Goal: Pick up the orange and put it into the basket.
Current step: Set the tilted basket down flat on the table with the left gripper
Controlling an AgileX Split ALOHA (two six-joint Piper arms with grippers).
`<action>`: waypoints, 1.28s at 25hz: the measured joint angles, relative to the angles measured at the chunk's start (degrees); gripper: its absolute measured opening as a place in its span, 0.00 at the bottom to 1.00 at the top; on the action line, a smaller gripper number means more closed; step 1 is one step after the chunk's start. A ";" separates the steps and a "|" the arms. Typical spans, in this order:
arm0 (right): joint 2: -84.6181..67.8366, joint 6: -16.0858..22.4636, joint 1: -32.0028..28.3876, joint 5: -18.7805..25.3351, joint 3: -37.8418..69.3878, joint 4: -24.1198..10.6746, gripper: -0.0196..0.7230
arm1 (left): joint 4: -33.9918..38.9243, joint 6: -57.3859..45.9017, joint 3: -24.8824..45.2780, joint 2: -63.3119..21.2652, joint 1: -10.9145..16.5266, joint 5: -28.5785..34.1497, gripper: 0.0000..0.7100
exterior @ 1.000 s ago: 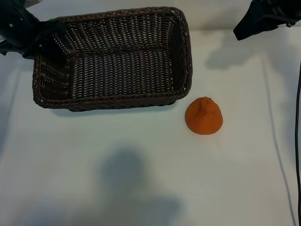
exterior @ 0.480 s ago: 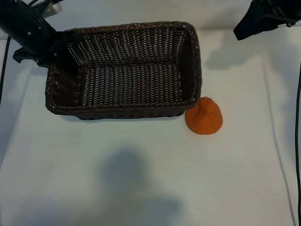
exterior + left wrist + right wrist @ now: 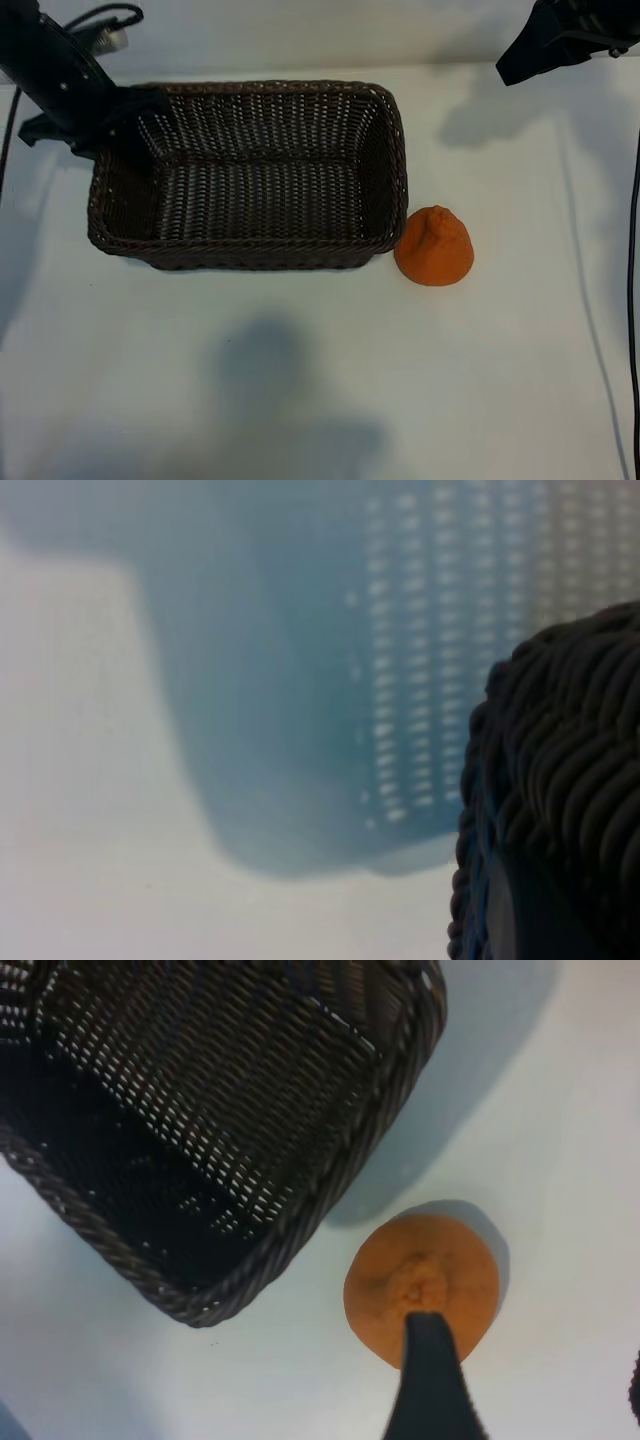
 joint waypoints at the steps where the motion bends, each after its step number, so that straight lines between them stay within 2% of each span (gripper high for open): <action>1: 0.00 0.00 0.00 0.00 0.00 0.00 0.65 | 0.00 0.00 -0.01 0.65 0.00 0.00 0.22; 13: 0.00 0.00 0.00 0.00 0.00 0.00 0.65 | -2.40 0.23 -0.01 5.62 -0.05 -0.70 0.22; 32: 0.00 0.00 0.00 0.00 0.00 0.00 0.65 | -3.01 1.16 -0.06 6.00 -0.05 -1.41 0.22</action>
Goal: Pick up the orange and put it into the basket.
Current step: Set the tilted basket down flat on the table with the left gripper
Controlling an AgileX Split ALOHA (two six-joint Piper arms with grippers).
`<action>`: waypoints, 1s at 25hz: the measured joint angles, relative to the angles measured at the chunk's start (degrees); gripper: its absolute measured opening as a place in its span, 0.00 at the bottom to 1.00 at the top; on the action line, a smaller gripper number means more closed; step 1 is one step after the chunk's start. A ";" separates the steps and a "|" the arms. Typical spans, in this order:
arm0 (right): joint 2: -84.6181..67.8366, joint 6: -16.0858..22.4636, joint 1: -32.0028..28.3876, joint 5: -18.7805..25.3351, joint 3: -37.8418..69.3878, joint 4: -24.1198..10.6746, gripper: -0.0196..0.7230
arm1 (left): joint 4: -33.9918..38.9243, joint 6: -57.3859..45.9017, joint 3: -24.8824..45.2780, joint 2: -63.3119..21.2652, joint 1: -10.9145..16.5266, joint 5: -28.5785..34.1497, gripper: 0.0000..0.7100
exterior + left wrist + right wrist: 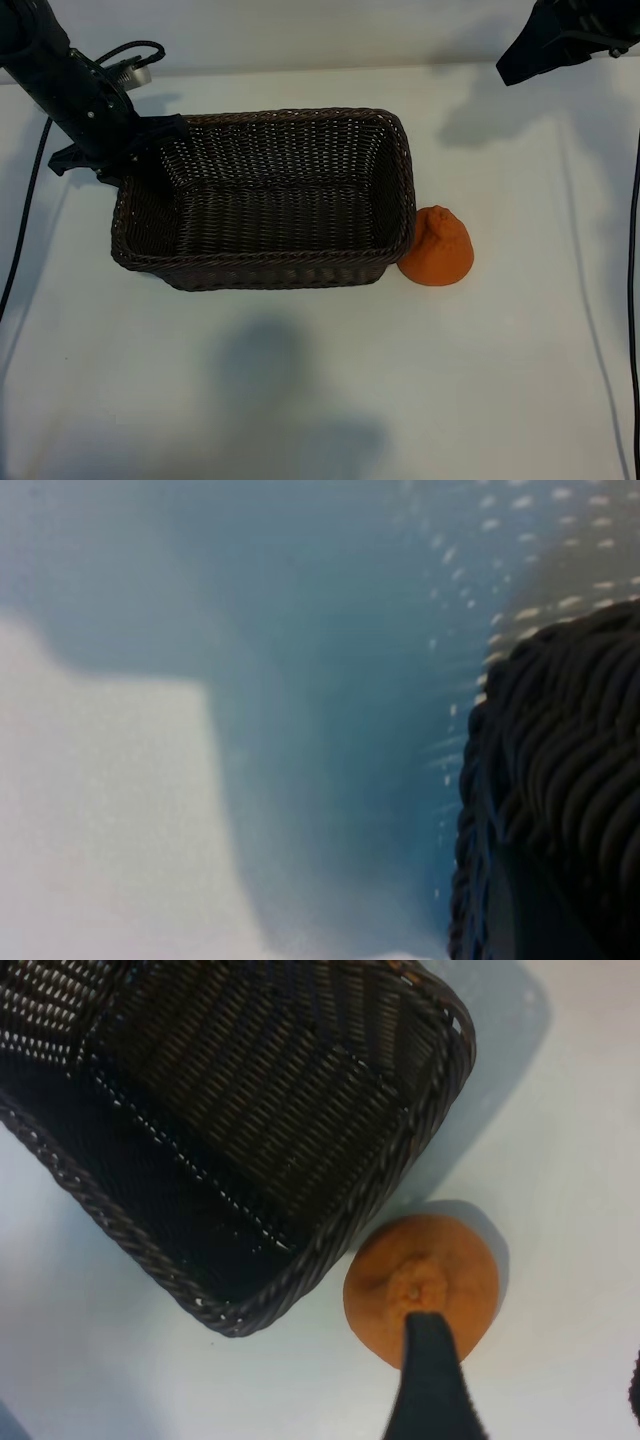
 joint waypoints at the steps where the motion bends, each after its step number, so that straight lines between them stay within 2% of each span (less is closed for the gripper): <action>1: 0.00 0.00 0.00 0.00 0.00 0.00 0.65 | 0.00 0.00 0.00 0.00 0.00 -0.13 0.22; 19: 0.00 0.00 0.00 0.00 0.00 0.00 0.65 | -0.02 1.21 0.00 0.00 0.00 -3.38 0.23; 22: 0.00 0.00 0.00 0.00 0.00 0.00 0.65 | -0.48 1.21 0.00 0.00 0.00 -3.38 0.30; 25: 0.00 0.00 0.00 0.00 0.00 0.00 0.65 | -1.43 1.21 0.00 0.00 0.00 -3.15 0.42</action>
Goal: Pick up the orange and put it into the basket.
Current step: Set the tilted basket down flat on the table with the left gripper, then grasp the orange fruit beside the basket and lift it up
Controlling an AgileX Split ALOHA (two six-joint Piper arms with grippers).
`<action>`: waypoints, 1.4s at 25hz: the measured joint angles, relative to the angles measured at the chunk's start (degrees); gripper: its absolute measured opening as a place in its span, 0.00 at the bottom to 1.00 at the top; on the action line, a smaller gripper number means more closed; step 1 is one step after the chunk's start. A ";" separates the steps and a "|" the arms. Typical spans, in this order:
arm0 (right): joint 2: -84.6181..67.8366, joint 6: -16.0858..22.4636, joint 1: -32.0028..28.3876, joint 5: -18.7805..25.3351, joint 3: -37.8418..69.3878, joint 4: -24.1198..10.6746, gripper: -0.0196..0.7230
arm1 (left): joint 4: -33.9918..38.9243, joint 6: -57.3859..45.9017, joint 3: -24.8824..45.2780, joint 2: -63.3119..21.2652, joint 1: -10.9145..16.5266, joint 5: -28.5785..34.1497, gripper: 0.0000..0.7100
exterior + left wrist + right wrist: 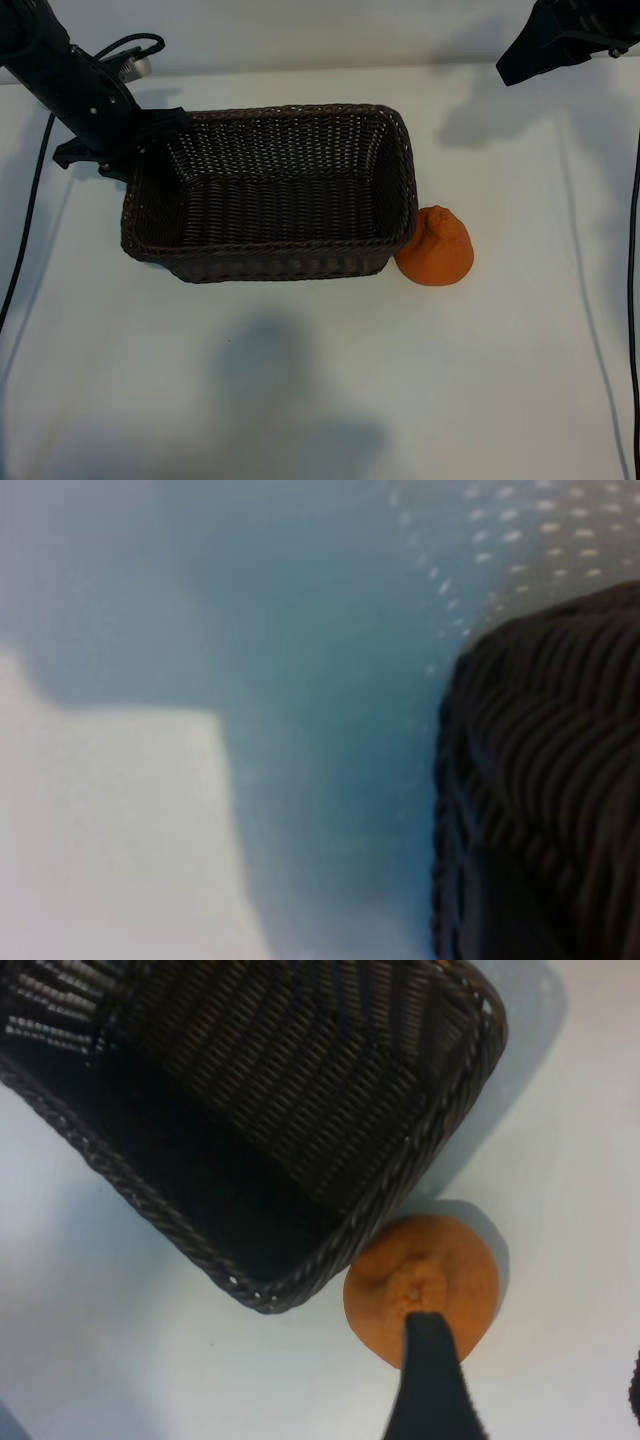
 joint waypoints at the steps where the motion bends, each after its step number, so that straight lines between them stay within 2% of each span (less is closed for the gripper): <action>1: 0.00 0.00 0.00 0.00 0.00 0.00 0.65 | -0.25 0.00 0.00 0.00 0.00 0.05 0.46; 3: 0.00 0.00 0.00 0.00 0.00 0.00 0.65 | -0.39 0.00 0.00 0.00 0.00 0.05 0.52; 7: 0.00 0.00 0.00 0.00 0.00 0.00 0.65 | -0.34 0.00 0.00 0.00 0.00 0.05 0.56; 17: 0.00 0.00 0.00 0.00 0.00 0.00 0.65 | -0.29 0.05 -0.06 0.00 0.12 1.73 0.56; 26: 0.00 0.00 0.00 0.00 0.00 0.00 0.65 | -0.23 -0.93 -0.78 -3.83 1.63 4.34 0.56; 35: 0.00 0.00 0.00 0.00 0.00 0.00 0.65 | 3.73 -2.93 -0.94 -7.25 1.97 4.53 0.56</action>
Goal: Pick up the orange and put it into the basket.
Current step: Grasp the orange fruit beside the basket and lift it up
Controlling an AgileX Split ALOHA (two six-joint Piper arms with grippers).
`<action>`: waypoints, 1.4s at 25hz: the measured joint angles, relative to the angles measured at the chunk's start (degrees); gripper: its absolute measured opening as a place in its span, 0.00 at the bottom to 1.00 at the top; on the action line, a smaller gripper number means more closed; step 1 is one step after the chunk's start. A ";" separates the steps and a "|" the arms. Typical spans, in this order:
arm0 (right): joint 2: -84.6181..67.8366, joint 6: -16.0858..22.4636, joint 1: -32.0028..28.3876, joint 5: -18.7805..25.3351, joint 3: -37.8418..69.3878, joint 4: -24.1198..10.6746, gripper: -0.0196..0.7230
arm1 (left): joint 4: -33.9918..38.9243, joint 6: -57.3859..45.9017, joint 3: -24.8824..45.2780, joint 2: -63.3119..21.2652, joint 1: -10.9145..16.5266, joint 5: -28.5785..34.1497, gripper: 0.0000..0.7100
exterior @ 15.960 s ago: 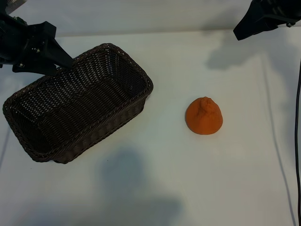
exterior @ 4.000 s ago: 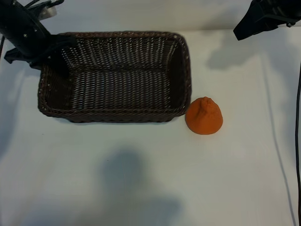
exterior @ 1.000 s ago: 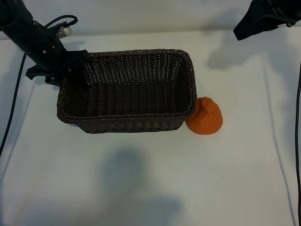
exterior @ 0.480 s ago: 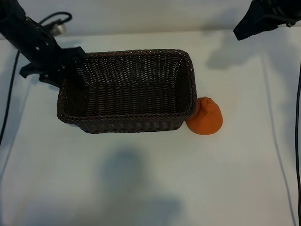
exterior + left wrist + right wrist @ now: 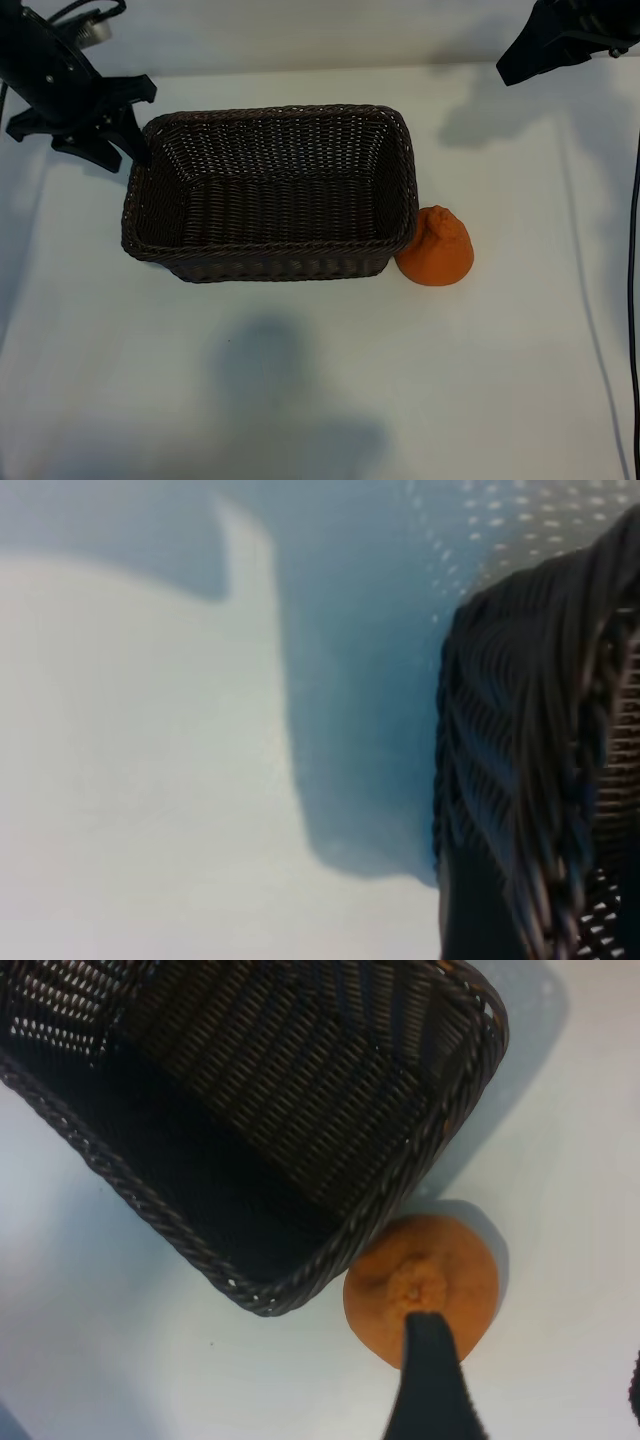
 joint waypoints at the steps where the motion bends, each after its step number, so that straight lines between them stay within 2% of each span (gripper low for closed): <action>1: 0.00 0.00 0.00 0.00 0.00 0.00 0.65 | 0.07 0.00 0.00 -0.74 0.00 0.00 0.56; 17: 0.00 0.00 0.00 0.00 0.00 0.00 0.65 | 0.12 0.00 0.00 -9.51 0.05 0.00 0.56; 35: 0.00 0.00 0.00 0.00 0.00 0.00 0.65 | -0.04 0.00 0.00 -10.18 0.05 0.00 0.57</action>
